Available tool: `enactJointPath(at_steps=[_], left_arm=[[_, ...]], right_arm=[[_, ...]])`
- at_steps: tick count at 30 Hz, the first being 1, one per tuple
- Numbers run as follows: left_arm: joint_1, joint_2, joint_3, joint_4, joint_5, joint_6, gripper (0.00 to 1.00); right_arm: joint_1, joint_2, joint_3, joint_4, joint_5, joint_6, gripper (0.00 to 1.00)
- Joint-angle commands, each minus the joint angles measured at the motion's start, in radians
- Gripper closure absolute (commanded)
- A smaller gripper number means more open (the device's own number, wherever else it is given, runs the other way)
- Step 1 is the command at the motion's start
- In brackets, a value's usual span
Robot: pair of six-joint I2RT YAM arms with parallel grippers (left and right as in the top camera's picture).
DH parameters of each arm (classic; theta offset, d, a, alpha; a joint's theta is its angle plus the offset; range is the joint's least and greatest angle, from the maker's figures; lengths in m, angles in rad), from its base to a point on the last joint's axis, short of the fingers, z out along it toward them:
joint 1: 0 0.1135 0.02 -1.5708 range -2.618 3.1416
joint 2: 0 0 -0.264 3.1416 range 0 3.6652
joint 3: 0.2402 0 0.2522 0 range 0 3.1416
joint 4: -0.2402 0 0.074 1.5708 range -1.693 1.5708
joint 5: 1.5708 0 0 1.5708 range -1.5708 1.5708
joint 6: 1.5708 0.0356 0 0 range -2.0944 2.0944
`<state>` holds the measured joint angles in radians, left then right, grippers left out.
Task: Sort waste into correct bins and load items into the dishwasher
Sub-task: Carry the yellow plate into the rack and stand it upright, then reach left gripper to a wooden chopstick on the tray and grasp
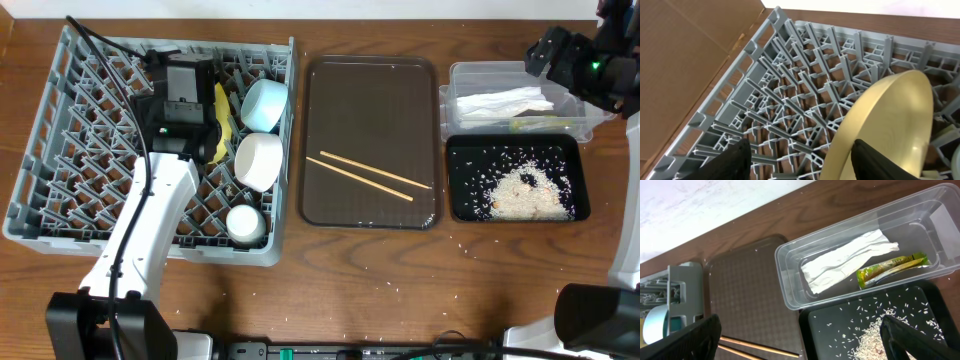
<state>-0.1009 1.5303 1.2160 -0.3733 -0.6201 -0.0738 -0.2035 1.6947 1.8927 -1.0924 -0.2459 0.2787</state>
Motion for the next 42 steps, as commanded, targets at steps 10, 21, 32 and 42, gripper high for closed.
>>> enactJointPath(at_steps=[10,21,32,42], left_arm=[[-0.086,-0.021,0.248,-0.283,0.235,-0.111,0.23],[-0.256,0.035,0.328,-0.458,0.589,-0.172,0.24],[-0.497,0.36,0.43,-0.457,0.666,-0.438,0.26],[-0.527,0.575,0.446,-0.338,0.661,-0.863,0.41]], right_arm=[[0.001,0.001,0.003,-0.001,0.003,0.005,0.01],[0.001,0.001,0.003,-0.002,0.003,0.005,0.01],[0.001,0.001,0.003,-0.002,0.003,0.005,0.01],[0.001,0.001,0.003,-0.001,0.003,0.005,0.02]])
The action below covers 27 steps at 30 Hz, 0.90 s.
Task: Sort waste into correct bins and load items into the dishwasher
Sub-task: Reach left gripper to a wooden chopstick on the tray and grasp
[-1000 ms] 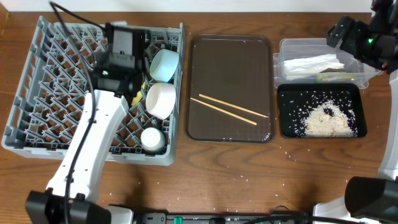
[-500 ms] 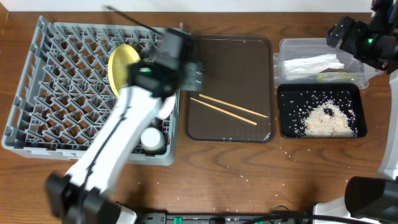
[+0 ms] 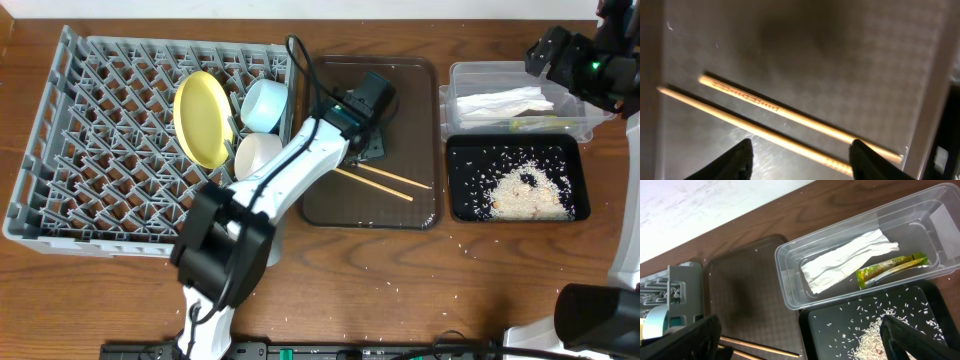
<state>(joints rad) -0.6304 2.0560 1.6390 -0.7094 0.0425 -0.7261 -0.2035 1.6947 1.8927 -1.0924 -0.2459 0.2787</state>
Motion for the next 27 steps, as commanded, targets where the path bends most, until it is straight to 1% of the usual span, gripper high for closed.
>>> enactJointPath(at_steps=[1,3,4,7,16,20,22,27], left_arm=[[0.003,0.066,0.023,-0.002,-0.002,-0.252,0.43],[0.003,0.098,0.023,0.0,-0.005,-0.335,0.48],[0.003,0.114,0.023,0.002,-0.005,-0.38,0.48],[0.003,0.146,0.022,0.013,-0.009,-0.464,0.47],[0.003,0.177,0.021,0.069,-0.015,-0.469,0.47],[0.003,0.177,0.019,0.071,-0.081,-0.469,0.47],[0.003,0.179,0.015,0.071,-0.088,-0.469,0.47],[-0.005,0.195,-0.001,0.07,-0.088,-0.469,0.51]], right_arm=[[0.001,0.001,0.003,-0.002,0.003,0.005,0.01],[0.001,0.001,0.003,-0.002,0.003,0.005,0.01],[0.001,0.001,0.003,-0.002,0.003,0.005,0.01],[0.001,0.001,0.003,-0.002,0.003,0.005,0.01],[0.001,0.001,0.003,-0.002,0.003,0.005,0.01],[0.001,0.001,0.003,-0.002,0.003,0.005,0.01],[0.001,0.001,0.003,-0.002,0.003,0.005,0.01],[0.001,0.001,0.003,-0.002,0.003,0.005,0.01]])
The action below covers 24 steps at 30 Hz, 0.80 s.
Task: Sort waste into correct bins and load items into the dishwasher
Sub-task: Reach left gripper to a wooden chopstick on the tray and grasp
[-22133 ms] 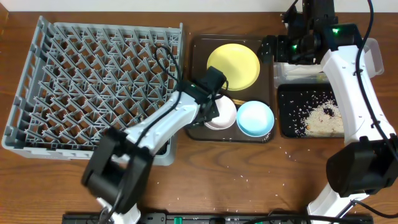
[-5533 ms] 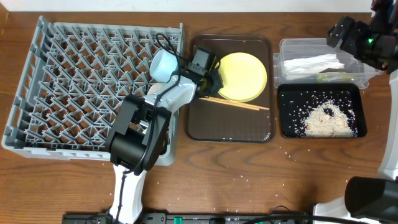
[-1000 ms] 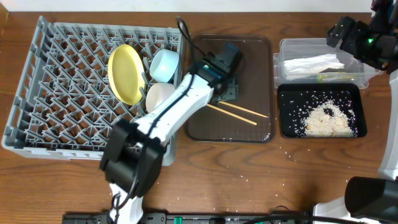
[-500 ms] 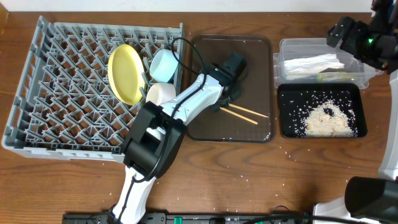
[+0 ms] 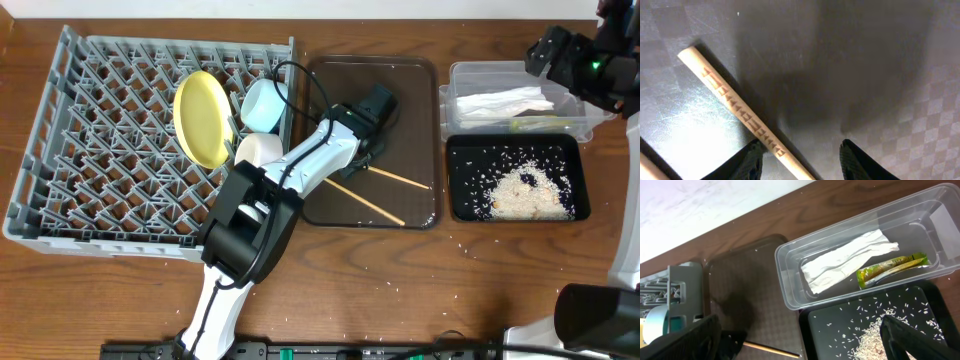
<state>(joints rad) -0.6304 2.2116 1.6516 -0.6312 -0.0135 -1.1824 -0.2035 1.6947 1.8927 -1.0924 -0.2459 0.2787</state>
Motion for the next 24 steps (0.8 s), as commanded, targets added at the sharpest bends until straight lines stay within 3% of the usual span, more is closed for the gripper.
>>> enactJointPath(at_steps=[1,10,14,17,21,24], left_arm=[[-0.006,0.045,-0.014,-0.011,-0.032,-0.013,0.53],[-0.011,0.065,-0.014,-0.045,-0.028,0.002,0.79],[-0.01,0.065,-0.014,-0.043,-0.029,0.091,0.81],[-0.006,0.065,-0.014,-0.026,-0.029,0.197,0.92],[-0.005,0.065,-0.014,0.014,-0.028,0.322,0.92],[-0.005,0.065,-0.014,0.027,-0.029,0.333,0.89]], right_arm=[[0.001,0.001,0.003,-0.002,0.003,0.005,0.01],[0.001,0.001,0.003,-0.002,0.003,0.005,0.01],[0.001,0.001,0.003,-0.002,0.003,0.005,0.01],[0.001,0.001,0.003,-0.001,0.003,0.005,0.01],[0.001,0.001,0.003,-0.001,0.003,0.005,0.01],[0.001,0.001,0.003,-0.002,0.003,0.005,0.01]])
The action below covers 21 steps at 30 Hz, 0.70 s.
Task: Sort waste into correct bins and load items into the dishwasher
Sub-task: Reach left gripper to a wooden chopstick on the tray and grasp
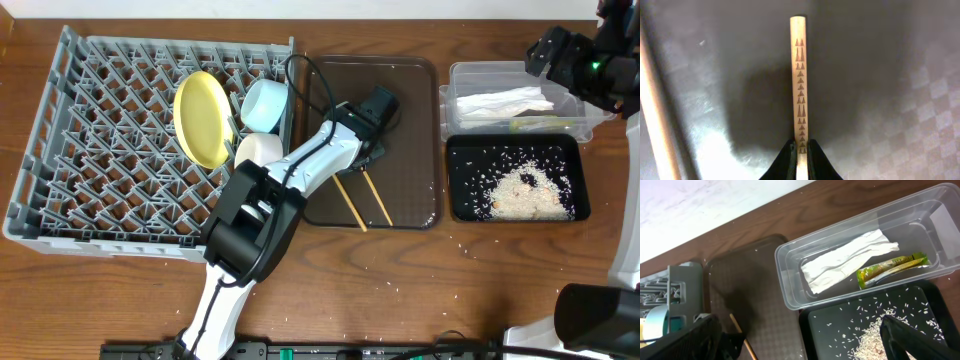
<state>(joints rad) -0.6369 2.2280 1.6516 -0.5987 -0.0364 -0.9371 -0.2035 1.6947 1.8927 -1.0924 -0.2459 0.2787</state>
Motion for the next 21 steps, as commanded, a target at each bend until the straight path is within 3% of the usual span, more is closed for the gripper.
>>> enactJointPath(at_steps=[1,5,9,21], left_arm=[[0.002,0.049,-0.014,-0.003,-0.006,0.088,0.89],[0.002,0.048,-0.014,0.012,-0.006,0.092,0.9],[0.003,0.04,0.014,0.042,0.005,0.214,0.92],[0.004,-0.175,0.151,-0.187,0.01,0.423,0.93]], right_arm=[[0.001,0.001,0.003,-0.002,0.003,0.005,0.01],[0.001,0.001,0.003,-0.002,0.003,0.005,0.01],[0.001,0.001,0.003,-0.002,0.003,0.005,0.01],[0.001,0.001,0.003,-0.002,0.003,0.005,0.01]])
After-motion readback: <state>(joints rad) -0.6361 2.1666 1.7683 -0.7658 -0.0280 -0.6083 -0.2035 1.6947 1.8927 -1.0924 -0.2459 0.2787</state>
